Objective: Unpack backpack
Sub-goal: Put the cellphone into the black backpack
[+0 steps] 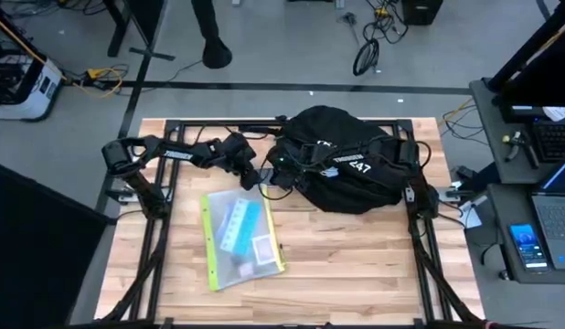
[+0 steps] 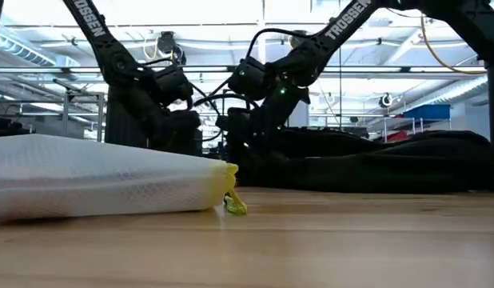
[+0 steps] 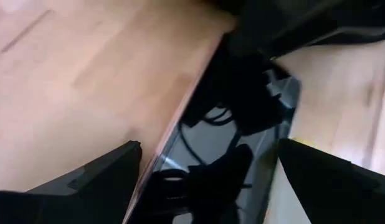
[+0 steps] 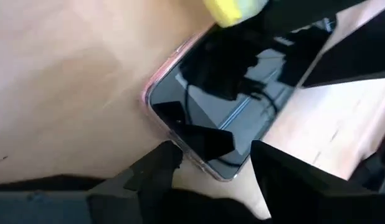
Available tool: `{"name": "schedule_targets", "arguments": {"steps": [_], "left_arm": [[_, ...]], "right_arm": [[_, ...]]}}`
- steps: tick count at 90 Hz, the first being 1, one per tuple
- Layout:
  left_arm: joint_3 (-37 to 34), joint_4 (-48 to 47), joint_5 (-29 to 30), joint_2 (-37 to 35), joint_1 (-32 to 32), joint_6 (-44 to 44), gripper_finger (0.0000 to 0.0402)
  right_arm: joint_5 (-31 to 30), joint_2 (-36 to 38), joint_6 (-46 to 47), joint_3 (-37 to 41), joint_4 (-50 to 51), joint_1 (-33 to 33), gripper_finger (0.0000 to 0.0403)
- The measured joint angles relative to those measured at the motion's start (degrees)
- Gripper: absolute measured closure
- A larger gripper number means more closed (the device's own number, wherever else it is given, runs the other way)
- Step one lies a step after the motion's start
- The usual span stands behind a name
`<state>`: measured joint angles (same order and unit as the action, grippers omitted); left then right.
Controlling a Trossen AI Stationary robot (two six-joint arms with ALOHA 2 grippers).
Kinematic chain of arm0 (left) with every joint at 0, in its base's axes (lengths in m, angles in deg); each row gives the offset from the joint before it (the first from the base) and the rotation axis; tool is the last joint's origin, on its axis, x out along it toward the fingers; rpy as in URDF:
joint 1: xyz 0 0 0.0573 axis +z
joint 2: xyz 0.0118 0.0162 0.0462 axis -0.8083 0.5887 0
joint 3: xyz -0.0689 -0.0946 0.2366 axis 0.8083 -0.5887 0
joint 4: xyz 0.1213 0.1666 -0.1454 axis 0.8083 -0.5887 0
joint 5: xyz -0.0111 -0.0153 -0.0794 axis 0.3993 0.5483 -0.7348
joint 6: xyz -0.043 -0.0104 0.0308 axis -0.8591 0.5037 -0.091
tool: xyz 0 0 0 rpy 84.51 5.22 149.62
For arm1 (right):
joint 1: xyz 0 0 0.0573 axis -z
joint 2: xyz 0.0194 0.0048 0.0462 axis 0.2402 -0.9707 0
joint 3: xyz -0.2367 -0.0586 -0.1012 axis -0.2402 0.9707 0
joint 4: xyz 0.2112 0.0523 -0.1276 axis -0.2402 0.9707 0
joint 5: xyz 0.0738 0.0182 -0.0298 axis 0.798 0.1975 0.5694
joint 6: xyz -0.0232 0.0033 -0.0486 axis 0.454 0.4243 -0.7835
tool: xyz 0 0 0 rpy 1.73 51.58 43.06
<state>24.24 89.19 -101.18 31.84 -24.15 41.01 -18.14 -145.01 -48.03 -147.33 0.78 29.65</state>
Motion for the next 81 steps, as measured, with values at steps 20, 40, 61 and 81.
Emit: {"name": "schedule_targets", "arguments": {"steps": [20, 40, 61, 81], "left_arm": [[-0.03, 0.11, -4.96, -0.27, -1.37, -1.21, 0.0040], [-0.31, -9.41, 4.51, -6.16, 0.50, -8.17, 0.0040], [-0.39, -27.52, 10.58, -12.67, -0.16, -19.62, 0.0040], [-0.39, -25.05, 11.66, -11.71, -4.08, -29.47, 0.0040]], "right_arm": [[0.35, -0.02, 1.90, -0.01, -0.14, 0.00, 0.0204], [0.69, -0.02, 4.68, -0.04, 0.18, 0.32, 0.0204], [1.14, -0.02, 4.81, -0.07, 0.29, 0.79, 0.0204], [0.98, 0.00, 6.60, -0.07, 0.42, 0.81, 0.0204]]}}
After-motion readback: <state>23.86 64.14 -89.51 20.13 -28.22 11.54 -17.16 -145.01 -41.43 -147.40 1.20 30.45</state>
